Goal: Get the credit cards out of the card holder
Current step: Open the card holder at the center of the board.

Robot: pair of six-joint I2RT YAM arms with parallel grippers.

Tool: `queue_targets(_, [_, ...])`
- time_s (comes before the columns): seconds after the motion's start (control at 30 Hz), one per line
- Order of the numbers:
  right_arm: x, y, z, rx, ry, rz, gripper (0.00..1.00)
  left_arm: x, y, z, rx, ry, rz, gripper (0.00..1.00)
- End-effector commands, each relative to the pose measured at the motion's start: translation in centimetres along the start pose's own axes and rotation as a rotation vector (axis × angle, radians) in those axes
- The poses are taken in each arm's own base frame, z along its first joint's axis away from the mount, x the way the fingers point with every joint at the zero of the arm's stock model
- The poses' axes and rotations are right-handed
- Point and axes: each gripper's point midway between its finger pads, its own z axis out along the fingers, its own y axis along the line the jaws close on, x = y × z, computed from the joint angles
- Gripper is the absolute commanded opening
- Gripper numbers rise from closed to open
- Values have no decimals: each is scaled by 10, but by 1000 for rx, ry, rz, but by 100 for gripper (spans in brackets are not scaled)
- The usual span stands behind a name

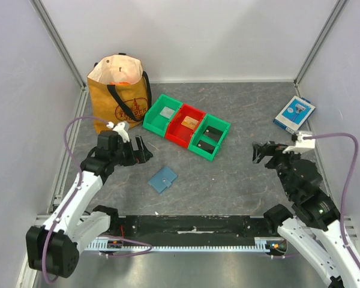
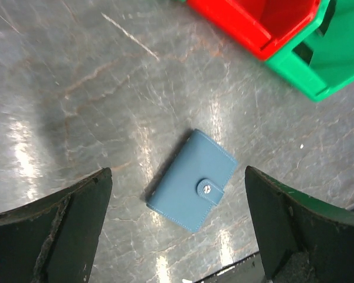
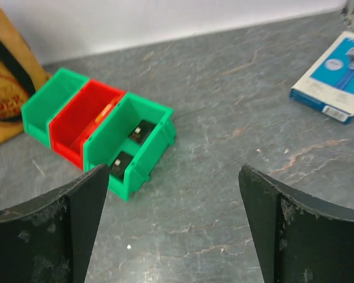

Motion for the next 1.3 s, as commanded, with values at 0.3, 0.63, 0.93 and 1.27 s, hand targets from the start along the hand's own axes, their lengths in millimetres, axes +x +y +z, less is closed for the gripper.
queue_targets(0.3, [90, 94, 12, -442, 417, 54, 92, 76, -28, 45, -17, 257, -13, 93])
queue_targets(0.63, [134, 110, 2, -534, 548, 153, 85, 94, -19, 62, -26, 245, -76, 90])
queue_targets(0.93, [158, 129, -4, -576, 614, 240, 83, 129, -53, 49, 155, 312, -204, 77])
queue_targets(1.27, [202, 166, -11, -565, 719, 160, 82, 140, -53, 42, 143, 204, -326, 72])
